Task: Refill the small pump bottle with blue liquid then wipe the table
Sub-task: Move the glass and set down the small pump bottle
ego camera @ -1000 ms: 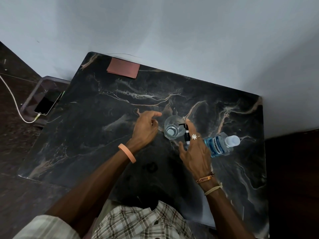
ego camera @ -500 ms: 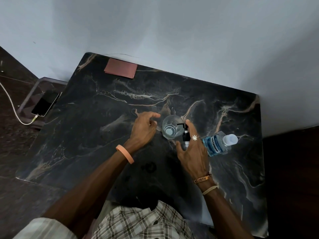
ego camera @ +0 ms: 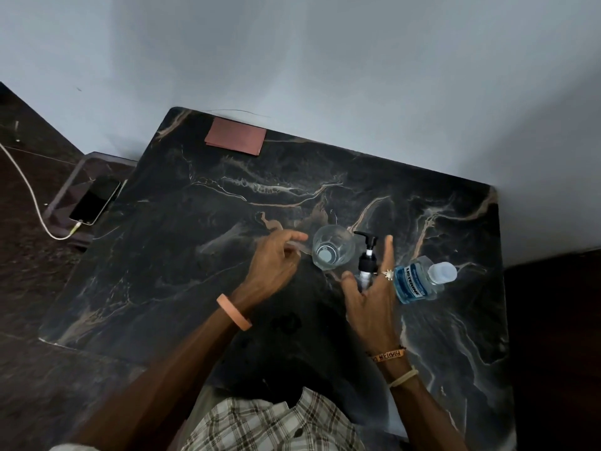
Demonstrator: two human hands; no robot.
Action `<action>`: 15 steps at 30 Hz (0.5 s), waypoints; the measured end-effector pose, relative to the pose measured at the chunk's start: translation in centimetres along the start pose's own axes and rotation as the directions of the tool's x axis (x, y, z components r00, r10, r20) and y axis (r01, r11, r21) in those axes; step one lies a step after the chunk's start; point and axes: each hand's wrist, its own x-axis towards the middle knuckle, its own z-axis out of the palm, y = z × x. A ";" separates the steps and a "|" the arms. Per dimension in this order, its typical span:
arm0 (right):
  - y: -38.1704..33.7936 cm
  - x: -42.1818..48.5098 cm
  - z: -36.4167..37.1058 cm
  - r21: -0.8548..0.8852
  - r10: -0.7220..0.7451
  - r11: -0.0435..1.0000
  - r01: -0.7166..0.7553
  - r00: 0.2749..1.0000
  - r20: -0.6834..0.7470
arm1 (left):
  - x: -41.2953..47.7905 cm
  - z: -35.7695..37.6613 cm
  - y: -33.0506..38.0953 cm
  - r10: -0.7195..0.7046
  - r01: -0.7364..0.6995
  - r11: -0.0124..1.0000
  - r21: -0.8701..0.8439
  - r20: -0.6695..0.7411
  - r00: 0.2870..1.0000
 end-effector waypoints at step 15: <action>-3.6 -0.3 13.1 0.026 -0.150 0.988 0.154 0.889 0.433 | -5.4 -5.8 -5.1 0.069 -0.055 0.992 0.110 -0.122 0.990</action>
